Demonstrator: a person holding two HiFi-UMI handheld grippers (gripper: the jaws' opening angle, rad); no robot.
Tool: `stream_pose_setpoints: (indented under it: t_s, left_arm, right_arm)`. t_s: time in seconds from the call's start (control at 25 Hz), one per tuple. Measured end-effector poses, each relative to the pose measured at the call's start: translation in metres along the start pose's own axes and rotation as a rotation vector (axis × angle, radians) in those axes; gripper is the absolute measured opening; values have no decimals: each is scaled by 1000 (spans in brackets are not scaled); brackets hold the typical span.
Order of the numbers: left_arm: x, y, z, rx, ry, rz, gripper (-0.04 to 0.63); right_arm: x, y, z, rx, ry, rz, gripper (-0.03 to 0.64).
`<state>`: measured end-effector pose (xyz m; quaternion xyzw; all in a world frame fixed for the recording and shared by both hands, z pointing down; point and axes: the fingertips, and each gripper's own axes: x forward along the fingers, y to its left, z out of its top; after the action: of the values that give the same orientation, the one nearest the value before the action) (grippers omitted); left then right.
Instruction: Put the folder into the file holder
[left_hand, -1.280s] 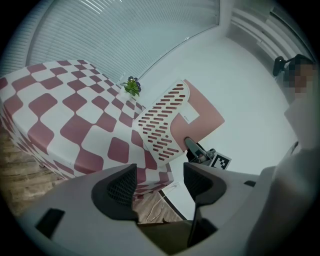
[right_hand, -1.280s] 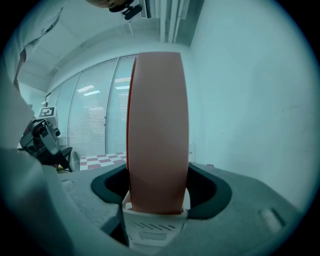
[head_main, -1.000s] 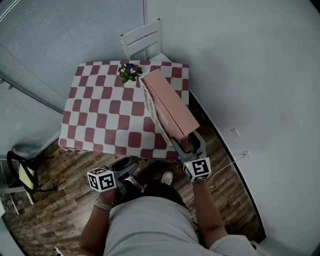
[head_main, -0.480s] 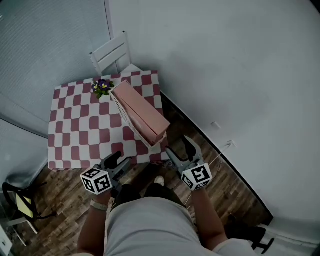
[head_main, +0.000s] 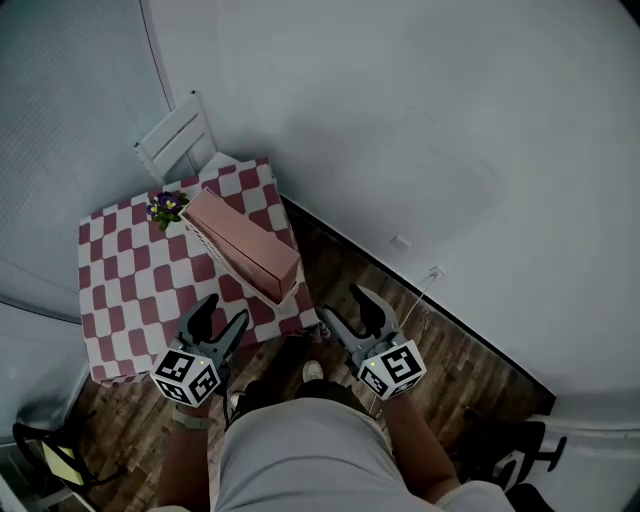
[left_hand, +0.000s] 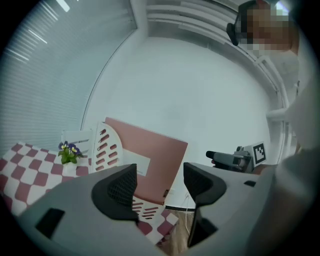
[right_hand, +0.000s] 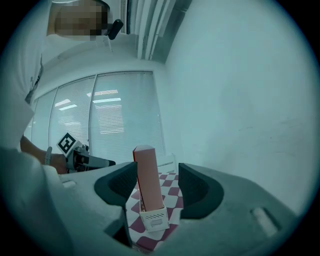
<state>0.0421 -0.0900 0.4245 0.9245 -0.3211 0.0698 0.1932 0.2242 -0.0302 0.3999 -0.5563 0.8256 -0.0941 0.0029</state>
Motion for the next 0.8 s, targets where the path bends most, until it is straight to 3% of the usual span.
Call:
stream_pose_setpoints:
  t_s: [0.28, 0.8]
  left_arm:
    - [2, -12, 29, 112, -26, -27, 288]
    - [-9, -9, 38, 78, -23, -89, 288]
  right_arm:
    - [-9, 12, 12, -15, -7, -31, 233]
    - [4, 41, 14, -36, 45, -41, 233]
